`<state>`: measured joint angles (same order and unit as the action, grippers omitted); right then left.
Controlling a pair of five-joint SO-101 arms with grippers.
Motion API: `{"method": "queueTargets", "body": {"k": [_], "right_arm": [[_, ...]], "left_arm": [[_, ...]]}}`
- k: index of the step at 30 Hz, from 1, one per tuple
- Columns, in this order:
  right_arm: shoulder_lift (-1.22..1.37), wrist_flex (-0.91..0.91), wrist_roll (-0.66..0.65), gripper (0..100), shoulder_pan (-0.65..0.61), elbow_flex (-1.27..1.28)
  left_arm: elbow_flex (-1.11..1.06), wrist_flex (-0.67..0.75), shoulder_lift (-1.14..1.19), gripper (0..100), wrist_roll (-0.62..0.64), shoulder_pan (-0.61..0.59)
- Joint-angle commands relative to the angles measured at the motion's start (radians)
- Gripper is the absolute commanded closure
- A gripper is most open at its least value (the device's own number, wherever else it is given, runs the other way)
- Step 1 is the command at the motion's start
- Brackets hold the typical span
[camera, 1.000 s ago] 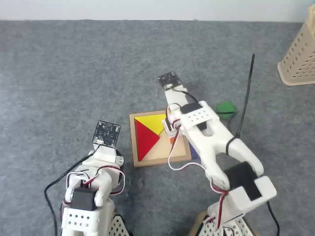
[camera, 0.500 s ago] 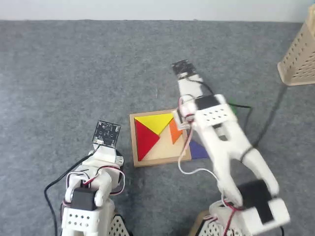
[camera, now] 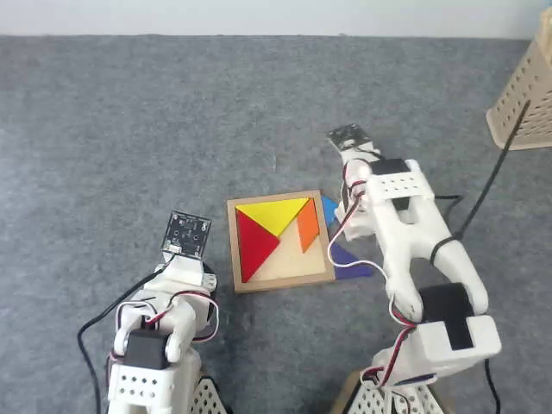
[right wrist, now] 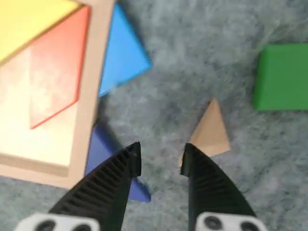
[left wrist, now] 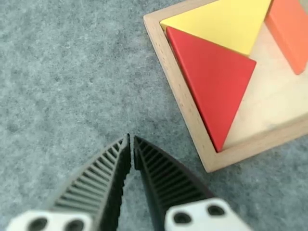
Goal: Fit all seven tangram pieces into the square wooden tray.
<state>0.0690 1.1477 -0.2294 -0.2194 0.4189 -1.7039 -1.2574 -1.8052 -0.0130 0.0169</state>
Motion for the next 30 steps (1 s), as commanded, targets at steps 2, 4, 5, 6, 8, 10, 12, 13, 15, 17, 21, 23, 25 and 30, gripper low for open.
{"method": "queueTargets", "body": {"k": [2, 4, 5, 6, 8, 10, 12, 13, 15, 17, 21, 23, 25, 30], "right_arm": [[-0.05, -0.002, -0.017, 84.6, 0.068, -0.063], [-0.073, -0.002, -0.017, 84.5, 0.099, -0.06], [-0.079, -0.004, -0.018, 84.4, 0.108, -0.055], [-0.082, -0.01, -0.025, 84.4, 0.111, -0.046], [-0.064, -0.012, -0.026, 84.4, 0.108, -0.032], [-0.027, -0.015, -0.026, 84.3, 0.107, -0.037], [0.013, -0.048, -0.026, 84.3, 0.108, -0.041], [0.028, -0.068, -0.026, 84.3, 0.108, -0.041], [0.056, -0.099, -0.026, 84.3, 0.107, -0.041], [0.067, -0.107, -0.026, 84.3, 0.107, -0.041], [0.076, -0.11, -0.026, 84.3, 0.111, -0.041], [0.077, -0.11, -0.026, 84.3, 0.111, -0.041], [0.077, -0.11, -0.026, 84.3, 0.11, -0.041], [0.07, -0.071, -0.026, 84.3, 0.116, -0.038]], "left_arm": [[0.019, -0.006, -0.02, 99, 0.006, 0.0], [0.019, -0.006, -0.02, 99, 0.006, 0.0], [0.019, -0.006, -0.02, 99, 0.006, 0.0], [0.019, -0.006, -0.02, 99, 0.006, 0.0], [0.019, -0.006, -0.02, 99, 0.006, 0.0], [0.019, -0.006, -0.02, 99, 0.006, 0.0], [0.019, -0.006, -0.02, 99, 0.006, 0.0], [0.019, -0.006, -0.02, 99, 0.006, 0.0], [0.019, -0.006, -0.02, 99, 0.006, 0.0], [0.019, -0.006, -0.02, 99, 0.006, 0.0], [0.019, -0.006, -0.02, 99, 0.006, 0.0], [0.019, -0.006, -0.02, 99, 0.006, 0.0], [0.019, -0.006, -0.02, 99, 0.006, 0.0], [0.019, -0.006, -0.02, 99, 0.006, 0.0]]}}
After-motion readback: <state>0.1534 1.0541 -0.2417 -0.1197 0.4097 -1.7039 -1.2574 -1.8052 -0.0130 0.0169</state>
